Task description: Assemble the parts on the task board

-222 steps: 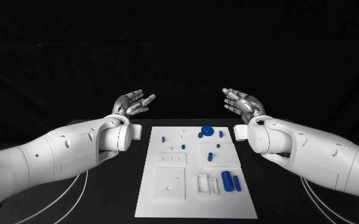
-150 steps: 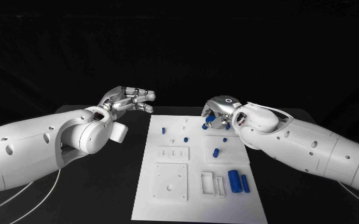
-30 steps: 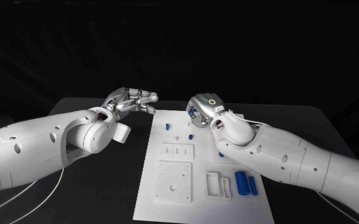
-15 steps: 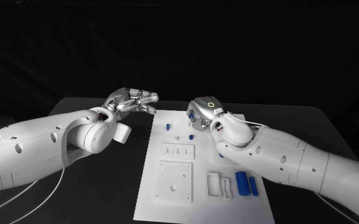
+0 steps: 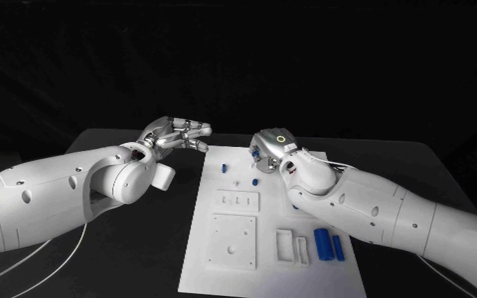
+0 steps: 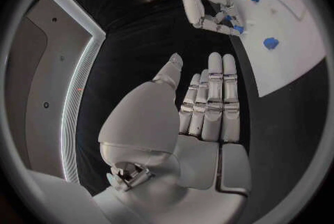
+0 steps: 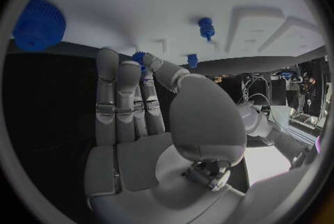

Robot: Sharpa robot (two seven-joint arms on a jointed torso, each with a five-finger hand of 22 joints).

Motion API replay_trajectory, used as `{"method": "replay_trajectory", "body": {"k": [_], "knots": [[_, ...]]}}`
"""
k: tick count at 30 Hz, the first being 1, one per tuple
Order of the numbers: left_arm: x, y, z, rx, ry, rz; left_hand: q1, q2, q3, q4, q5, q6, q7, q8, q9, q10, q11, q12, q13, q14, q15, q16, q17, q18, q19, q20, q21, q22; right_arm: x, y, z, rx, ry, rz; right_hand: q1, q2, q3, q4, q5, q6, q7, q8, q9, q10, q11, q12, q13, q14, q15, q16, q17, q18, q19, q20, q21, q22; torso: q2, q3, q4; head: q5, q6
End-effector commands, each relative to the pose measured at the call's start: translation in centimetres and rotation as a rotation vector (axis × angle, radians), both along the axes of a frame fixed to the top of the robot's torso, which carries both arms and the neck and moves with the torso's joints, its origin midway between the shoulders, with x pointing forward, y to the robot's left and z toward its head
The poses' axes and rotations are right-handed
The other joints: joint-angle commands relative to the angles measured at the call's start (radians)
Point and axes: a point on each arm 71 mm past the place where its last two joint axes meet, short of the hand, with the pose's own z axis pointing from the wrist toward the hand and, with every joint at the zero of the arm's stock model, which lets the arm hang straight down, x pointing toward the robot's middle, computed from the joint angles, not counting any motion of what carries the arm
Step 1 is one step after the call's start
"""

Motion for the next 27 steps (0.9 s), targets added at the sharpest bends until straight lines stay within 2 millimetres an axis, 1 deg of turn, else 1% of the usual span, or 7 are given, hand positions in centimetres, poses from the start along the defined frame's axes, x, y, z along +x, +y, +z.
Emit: {"method": "replay_trajectory", "body": {"k": [1, 4, 6, 17, 20, 25, 27], "knots": [[-0.04, -0.26, 0.20, -0.004, -0.007, -0.017, 0.000, -0.003, -0.002, -0.003, -0.006, -0.009, -0.002, 0.002, 0.000, -0.005, -0.001, -0.003, 0.001, -0.006, 0.002, 0.002, 0.000, -0.003, -0.002, 0.003, 0.002, -0.001, -0.07, -0.02, -0.54, -0.025, 0.016, -0.013, -0.002, 0.012, 0.001, -0.004, 0.003, 0.005, 0.002, 0.004, 0.001, 0.044, -0.041, 0.006, 0.001, -0.001, -0.005, 0.001, -0.001, 0.015, 0.007, 0.000, -0.003, 0.001, 0.000, -0.0005, -0.0017, 0.001, -0.001], [-0.03, -0.29, 0.20, -0.004, -0.007, -0.017, 0.000, -0.003, -0.002, -0.003, -0.006, -0.009, -0.002, 0.002, 0.000, -0.005, -0.001, -0.003, 0.001, -0.006, 0.002, 0.002, 0.000, -0.003, -0.002, 0.003, 0.002, -0.001, -0.21, 0.16, -0.44, -0.022, 0.013, -0.011, -0.002, 0.012, 0.002, -0.003, 0.003, 0.005, 0.002, 0.004, 0.002, 0.044, -0.041, 0.006, 0.001, -0.001, -0.006, 0.001, -0.002, 0.015, 0.008, 0.000, -0.006, 0.005, 0.000, -0.0013, -0.0003, 0.001, -0.001], [-0.02, -0.31, 0.19, -0.004, -0.007, -0.017, 0.000, -0.003, -0.002, -0.003, -0.006, -0.009, -0.002, 0.002, 0.000, -0.005, -0.001, -0.003, 0.001, -0.006, 0.002, 0.002, 0.000, -0.003, -0.002, 0.003, 0.002, -0.001, -0.31, 0.33, -0.38, -0.020, 0.012, -0.009, -0.002, 0.012, 0.002, -0.003, 0.003, 0.005, 0.002, 0.004, 0.002, 0.044, -0.041, 0.006, 0.001, -0.001, -0.006, 0.001, -0.002, 0.015, 0.008, 0.000, -0.006, 0.005, 0.000, -0.0007, 0.0002, 0.000, 0.000], [0.00, -0.48, 0.20, -0.004, -0.007, -0.020, 0.000, -0.003, -0.002, -0.003, -0.006, -0.009, -0.002, 0.002, 0.000, -0.005, -0.001, -0.003, 0.001, -0.006, 0.002, 0.002, 0.000, -0.003, -0.002, 0.003, 0.002, -0.001, -0.04, 0.42, -0.76, -0.050, 0.041, -0.024, -0.003, 0.011, 0.004, -0.003, 0.003, 0.004, 0.003, 0.004, 0.003, 0.043, -0.041, 0.006, 0.001, -0.002, -0.005, 0.002, -0.004, 0.015, 0.010, 0.001, -0.016, 0.016, 0.001, -0.0021, -0.0018, -0.002, 0.002], [0.01, -0.66, 0.20, -0.004, -0.007, -0.023, 0.000, -0.003, -0.002, -0.003, -0.006, -0.009, -0.002, 0.002, 0.000, -0.005, -0.001, -0.003, 0.001, -0.006, 0.002, 0.002, 0.000, -0.003, -0.002, 0.003, 0.002, -0.001, 0.01, 0.60, -0.84, -0.053, 0.048, -0.021, -0.003, 0.012, 0.003, -0.002, 0.003, 0.003, 0.003, 0.004, 0.004, 0.042, -0.041, 0.006, 0.001, -0.002, -0.005, 0.001, -0.005, 0.015, 0.010, 0.001, -0.018, 0.018, 0.001, -0.0021, 0.0003, -0.005, -0.004], [0.02, -0.83, 0.20, -0.005, -0.006, -0.027, 0.001, -0.004, -0.001, -0.003, -0.005, -0.007, -0.002, 0.002, 0.000, -0.007, -0.001, -0.003, 0.001, -0.006, 0.002, 0.002, -0.001, -0.003, -0.002, 0.003, 0.004, -0.005, 0.07, 0.76, -0.95, -0.058, 0.057, -0.019, -0.005, 0.013, -0.002, -0.001, 0.003, 0.001, 0.003, 0.004, 0.004, 0.041, -0.041, 0.006, 0.001, -0.001, -0.004, -0.001, -0.007, 0.014, 0.012, 0.002, -0.026, 0.023, 0.002, -0.0031, 0.0021, -0.007, -0.004], [0.02, -0.83, 0.20, -0.004, -0.006, -0.027, 0.001, -0.004, -0.001, -0.003, -0.005, -0.007, -0.002, 0.002, 0.000, -0.007, -0.001, -0.003, 0.001, -0.006, 0.002, 0.002, -0.001, -0.003, -0.002, 0.003, 0.004, -0.005, 0.11, 0.73, -0.98, -0.060, 0.059, -0.021, -0.005, 0.013, -0.002, -0.001, 0.003, 0.001, 0.003, 0.004, 0.004, 0.041, -0.041, 0.006, 0.001, -0.001, -0.004, -0.001, -0.007, 0.014, 0.012, 0.002, -0.026, 0.023, 0.001, -0.0024, 0.0010, -0.007, -0.003]]}}
